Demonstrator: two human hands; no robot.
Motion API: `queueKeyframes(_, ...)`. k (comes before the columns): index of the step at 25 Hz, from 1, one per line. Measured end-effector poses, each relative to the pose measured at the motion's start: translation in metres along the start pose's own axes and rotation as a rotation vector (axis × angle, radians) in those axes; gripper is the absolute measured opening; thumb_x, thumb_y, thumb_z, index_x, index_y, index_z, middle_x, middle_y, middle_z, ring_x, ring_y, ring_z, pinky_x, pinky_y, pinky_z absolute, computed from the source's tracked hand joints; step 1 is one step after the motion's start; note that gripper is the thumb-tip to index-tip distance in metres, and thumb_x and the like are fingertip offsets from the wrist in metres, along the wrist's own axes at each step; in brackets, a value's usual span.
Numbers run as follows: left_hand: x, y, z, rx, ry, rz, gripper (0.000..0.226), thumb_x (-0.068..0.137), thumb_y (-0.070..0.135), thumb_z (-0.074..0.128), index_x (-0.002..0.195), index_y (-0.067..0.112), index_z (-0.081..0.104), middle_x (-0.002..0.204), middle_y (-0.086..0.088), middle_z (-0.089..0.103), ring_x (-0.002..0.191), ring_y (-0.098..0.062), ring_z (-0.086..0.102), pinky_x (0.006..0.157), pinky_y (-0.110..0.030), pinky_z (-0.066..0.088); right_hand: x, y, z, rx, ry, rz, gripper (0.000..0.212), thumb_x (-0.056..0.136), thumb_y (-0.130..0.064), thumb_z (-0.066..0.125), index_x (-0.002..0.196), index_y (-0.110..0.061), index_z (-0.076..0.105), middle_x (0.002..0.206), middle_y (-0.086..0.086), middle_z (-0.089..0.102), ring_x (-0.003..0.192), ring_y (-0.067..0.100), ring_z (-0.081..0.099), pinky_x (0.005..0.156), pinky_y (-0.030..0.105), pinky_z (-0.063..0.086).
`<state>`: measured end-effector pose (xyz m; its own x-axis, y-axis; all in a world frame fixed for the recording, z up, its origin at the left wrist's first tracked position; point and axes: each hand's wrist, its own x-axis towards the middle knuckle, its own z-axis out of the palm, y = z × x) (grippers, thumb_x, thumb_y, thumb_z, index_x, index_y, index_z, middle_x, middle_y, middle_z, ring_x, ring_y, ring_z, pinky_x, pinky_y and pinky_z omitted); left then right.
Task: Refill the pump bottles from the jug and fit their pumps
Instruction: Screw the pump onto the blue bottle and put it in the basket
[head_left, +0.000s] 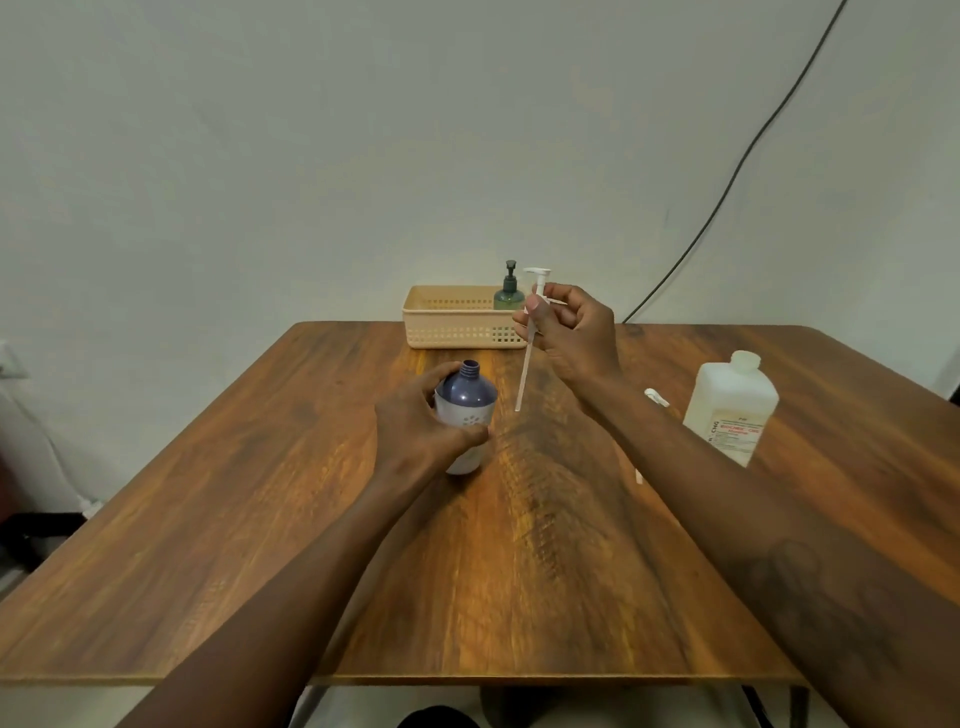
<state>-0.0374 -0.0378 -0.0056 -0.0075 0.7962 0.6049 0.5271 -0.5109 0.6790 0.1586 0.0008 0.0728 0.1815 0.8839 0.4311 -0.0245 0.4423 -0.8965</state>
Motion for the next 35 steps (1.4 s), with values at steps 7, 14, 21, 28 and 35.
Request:
queueKeyframes(7, -0.011, 0.026, 0.010, 0.027, -0.074, 0.040, 0.080, 0.056, 0.032, 0.097, 0.129, 0.034, 0.064, 0.114, 0.019, 0.065, 0.100, 0.016, 0.057, 0.085, -0.006, 0.047, -0.012, -0.047, -0.016, 0.118, 0.070, -0.121, 0.029, 0.099, -0.018, 0.068, 0.123, -0.003, 0.062, 0.105, 0.008, 0.076, 0.097, 0.019, 0.077, 0.088, 0.037, 0.062)
queueKeyframes(14, -0.015, 0.052, 0.019, 0.057, -0.108, 0.091, 0.088, 0.054, 0.058, 0.086, 0.136, 0.032, 0.064, 0.123, 0.014, 0.070, 0.105, -0.001, 0.063, 0.090, -0.027, 0.056, -0.023, -0.064, -0.021, 0.098, 0.048, -0.172, 0.028, 0.099, -0.023, 0.068, 0.122, -0.008, 0.063, 0.104, 0.004, 0.077, 0.097, 0.020, 0.077, 0.086, 0.037, 0.062)
queueKeyframes(21, -0.006, 0.086, 0.015, -0.069, -0.002, 0.097, 0.086, 0.054, 0.049, 0.093, 0.134, 0.030, 0.065, 0.118, 0.015, 0.070, 0.104, -0.002, 0.067, 0.087, -0.027, 0.060, -0.037, -0.050, -0.025, -0.077, -0.120, -0.119, 0.025, 0.099, -0.033, 0.066, 0.121, -0.020, 0.063, 0.112, -0.002, 0.077, 0.103, 0.014, 0.074, 0.087, 0.042, 0.063)
queueKeyframes(28, 0.008, 0.091, 0.015, -0.061, 0.072, 0.046, 0.122, 0.053, 0.052, 0.096, 0.158, 0.026, 0.039, 0.135, -0.003, 0.068, 0.109, -0.014, 0.069, 0.076, -0.004, 0.050, -0.045, -0.052, -0.039, -0.267, -0.284, -0.135, 0.035, 0.099, -0.032, 0.065, 0.132, -0.020, 0.068, 0.123, -0.007, 0.073, 0.109, 0.006, 0.070, 0.093, 0.030, 0.060)
queueKeyframes(35, -0.001, 0.097, 0.023, 0.011, 0.042, 0.004, 0.132, 0.050, 0.068, 0.087, 0.162, 0.034, 0.026, 0.136, 0.000, 0.068, 0.098, -0.001, 0.062, 0.071, -0.002, 0.044, -0.041, -0.059, -0.047, -0.482, -0.077, -0.158, 0.043, 0.070, -0.046, 0.090, 0.100, -0.019, 0.075, 0.092, -0.008, 0.075, 0.082, 0.006, 0.073, 0.074, 0.026, 0.063)
